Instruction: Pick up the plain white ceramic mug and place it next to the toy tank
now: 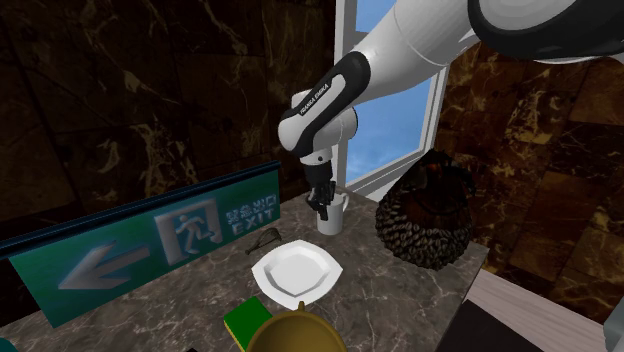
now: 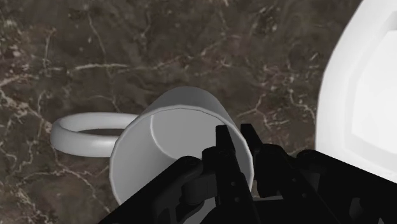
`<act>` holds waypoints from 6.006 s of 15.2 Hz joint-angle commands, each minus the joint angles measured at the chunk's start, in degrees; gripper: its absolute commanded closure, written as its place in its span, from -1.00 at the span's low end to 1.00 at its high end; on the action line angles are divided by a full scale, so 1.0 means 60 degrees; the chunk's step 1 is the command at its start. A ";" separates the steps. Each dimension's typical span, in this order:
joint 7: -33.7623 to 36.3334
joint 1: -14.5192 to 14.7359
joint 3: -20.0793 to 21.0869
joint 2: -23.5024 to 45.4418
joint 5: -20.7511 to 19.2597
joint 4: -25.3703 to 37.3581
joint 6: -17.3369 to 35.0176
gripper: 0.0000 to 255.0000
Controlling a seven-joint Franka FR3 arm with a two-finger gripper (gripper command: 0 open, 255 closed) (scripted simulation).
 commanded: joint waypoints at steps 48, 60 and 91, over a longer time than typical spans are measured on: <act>0.1528 0.1041 0.0878 -0.3424 0.0304 -0.0118 -0.3443 1.00; 0.3913 0.2273 0.2268 -0.4854 0.1050 -0.1663 -0.3408 1.00; 1.1593 0.5745 0.6432 -0.1879 0.1162 0.1495 -0.3554 1.00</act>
